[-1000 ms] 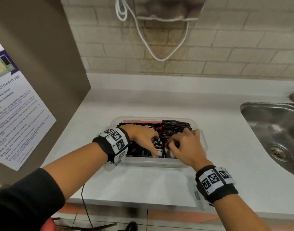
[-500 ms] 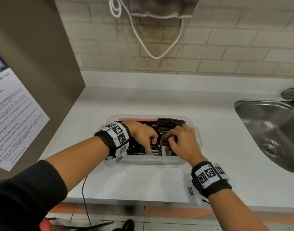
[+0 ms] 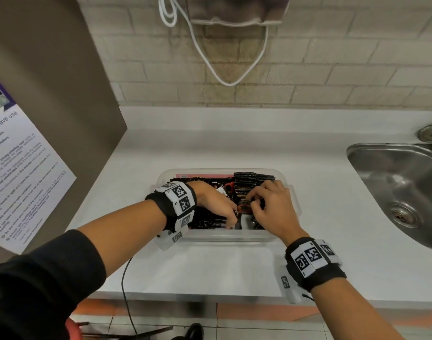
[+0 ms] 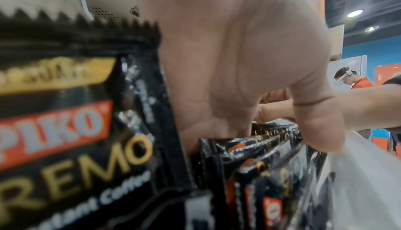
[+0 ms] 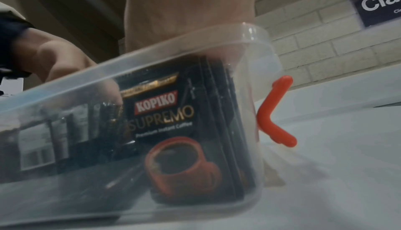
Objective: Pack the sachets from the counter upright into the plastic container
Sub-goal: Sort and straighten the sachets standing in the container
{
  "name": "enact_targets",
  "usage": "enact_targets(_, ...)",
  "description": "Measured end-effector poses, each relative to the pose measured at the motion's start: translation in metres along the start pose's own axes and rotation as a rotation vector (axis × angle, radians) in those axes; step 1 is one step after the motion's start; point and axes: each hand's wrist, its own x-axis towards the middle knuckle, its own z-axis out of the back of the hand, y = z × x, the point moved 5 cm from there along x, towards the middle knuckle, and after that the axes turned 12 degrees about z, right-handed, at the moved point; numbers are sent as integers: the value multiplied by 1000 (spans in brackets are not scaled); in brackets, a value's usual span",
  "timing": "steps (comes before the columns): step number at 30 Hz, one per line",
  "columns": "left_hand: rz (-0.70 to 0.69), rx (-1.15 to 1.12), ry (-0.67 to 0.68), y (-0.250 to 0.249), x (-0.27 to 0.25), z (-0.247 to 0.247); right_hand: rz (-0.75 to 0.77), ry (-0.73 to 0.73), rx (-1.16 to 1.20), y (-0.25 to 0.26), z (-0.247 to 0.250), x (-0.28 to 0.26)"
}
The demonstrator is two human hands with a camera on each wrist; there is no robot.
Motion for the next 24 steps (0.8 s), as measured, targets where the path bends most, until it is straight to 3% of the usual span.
enact_targets(6, -1, -42, 32, 8, 1, 0, 4, 33, -12, 4, 3, 3)
enact_targets(18, -187, -134, 148, 16, -9, 6, -3, 7, -12, 6, 5, 4)
enact_targets(21, -213, -165, 106, 17, -13, 9, 1, -7, -11, 7, 5, 4)
enact_targets(24, -221, -184, -52, 15, -15, 17, 6, -21, -14, 6, 6, 4)
